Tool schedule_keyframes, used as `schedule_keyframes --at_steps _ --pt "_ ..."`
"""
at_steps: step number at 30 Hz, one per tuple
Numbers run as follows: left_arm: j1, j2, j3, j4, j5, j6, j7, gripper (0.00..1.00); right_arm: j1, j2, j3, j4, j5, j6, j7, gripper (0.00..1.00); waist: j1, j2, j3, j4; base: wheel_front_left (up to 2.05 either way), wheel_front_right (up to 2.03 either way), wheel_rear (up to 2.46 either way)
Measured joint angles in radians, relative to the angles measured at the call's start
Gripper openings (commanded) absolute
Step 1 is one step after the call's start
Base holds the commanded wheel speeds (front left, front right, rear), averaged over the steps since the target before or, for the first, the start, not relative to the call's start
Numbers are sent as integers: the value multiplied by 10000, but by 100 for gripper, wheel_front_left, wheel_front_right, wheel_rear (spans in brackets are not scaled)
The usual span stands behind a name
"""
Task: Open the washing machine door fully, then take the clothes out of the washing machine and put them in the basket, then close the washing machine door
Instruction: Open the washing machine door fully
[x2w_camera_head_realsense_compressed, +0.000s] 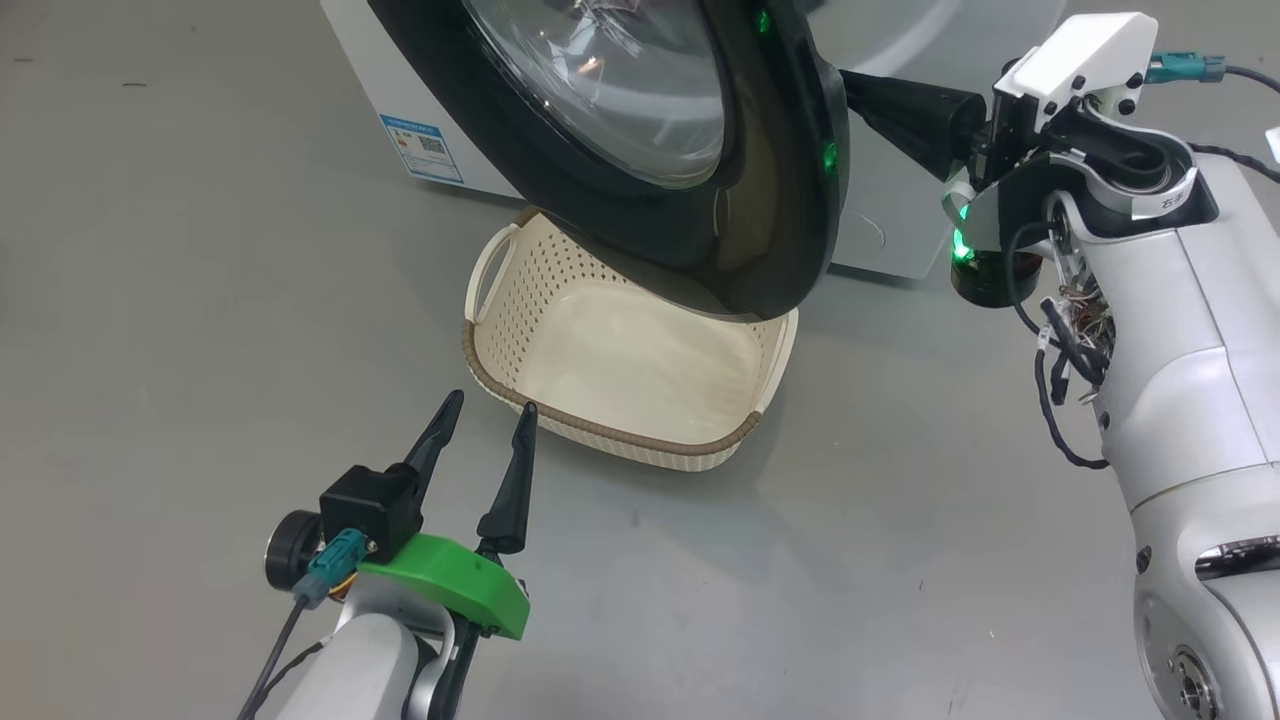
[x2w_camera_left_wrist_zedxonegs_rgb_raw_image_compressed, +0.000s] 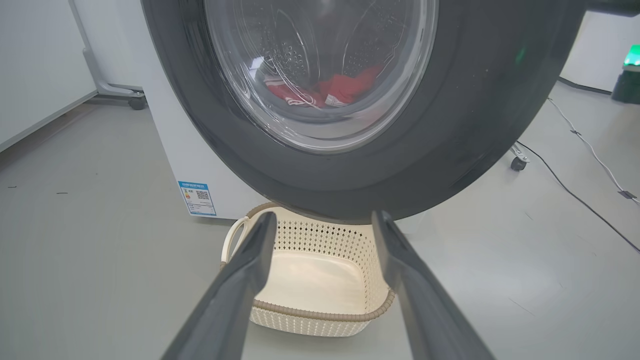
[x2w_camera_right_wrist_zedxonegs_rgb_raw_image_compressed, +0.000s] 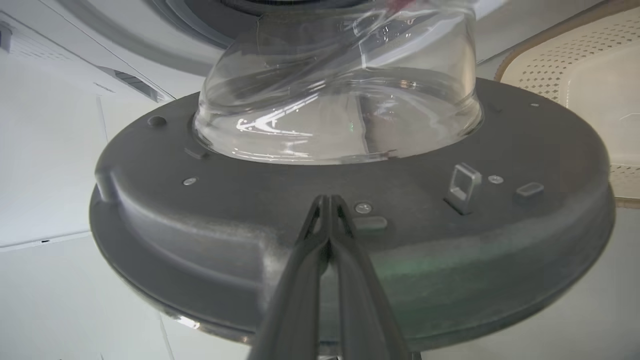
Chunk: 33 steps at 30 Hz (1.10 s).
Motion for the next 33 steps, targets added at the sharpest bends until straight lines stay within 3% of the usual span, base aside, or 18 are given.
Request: schedule_keyframes --at_steps 3,9,21,33 --pt "88 4 63 6 0 2 0 100 138 0 295 -98 -545 307 -360 0 0 0 -126 -102 0 0 0" --pt "147 12 136 12 2 2 0 100 458 -786 1243 -711 -2500 1511 -1810 0 0 0 -424 -329 0 0 0" --pt "530 35 763 29 4 182 0 100 2176 -2324 3258 -2408 -6631 1590 -5536 0 0 0 -1159 -724 0 0 0" --pt "970 40 1415 -31 190 272 0 100 4174 -2673 3831 -3459 -8435 1588 -8675 0 0 0 -1733 -1248 0 0 0"
